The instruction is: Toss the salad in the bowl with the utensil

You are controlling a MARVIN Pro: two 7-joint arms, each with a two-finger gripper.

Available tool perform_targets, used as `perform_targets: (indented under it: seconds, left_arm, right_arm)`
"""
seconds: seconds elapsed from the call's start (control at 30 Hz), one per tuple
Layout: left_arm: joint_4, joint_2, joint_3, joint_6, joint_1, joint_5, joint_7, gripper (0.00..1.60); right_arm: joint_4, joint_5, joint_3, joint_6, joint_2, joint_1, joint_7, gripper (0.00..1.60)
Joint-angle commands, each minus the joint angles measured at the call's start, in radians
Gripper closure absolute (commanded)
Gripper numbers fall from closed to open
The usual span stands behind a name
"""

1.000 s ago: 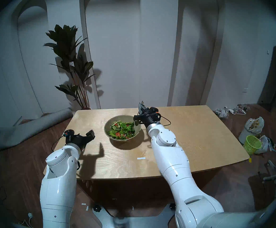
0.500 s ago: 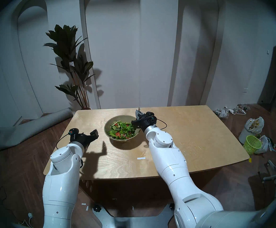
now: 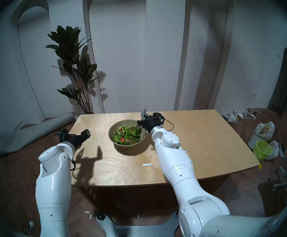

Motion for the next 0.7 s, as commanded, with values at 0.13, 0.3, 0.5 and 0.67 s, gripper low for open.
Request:
perform_targets:
  seconds: [0.13, 0.3, 0.5, 0.67]
  left_arm:
    - [-0.075, -0.02, -0.067, 0.014, 0.016, -0.077, 0.01, 0.0]
    - [-0.085, -0.024, -0.093, 0.019, 0.025, -0.101, 0.016, 0.0]
    - [-0.089, -0.028, -0.11, 0.014, 0.035, -0.121, 0.022, 0.0]
    - [-0.087, -0.03, -0.126, 0.007, 0.044, -0.136, 0.026, 0.0]
  right_arm:
    - [0.032, 0.032, -0.01, 0.048, -0.039, 0.072, 0.029, 1.6]
    - [-0.005, 0.054, -0.022, 0.107, -0.046, 0.059, 0.05, 1.6]
    - [-0.047, 0.087, -0.024, 0.182, -0.051, 0.035, 0.069, 1.6]
    - [-0.125, 0.125, -0.013, 0.258, -0.057, -0.003, 0.07, 1.6]
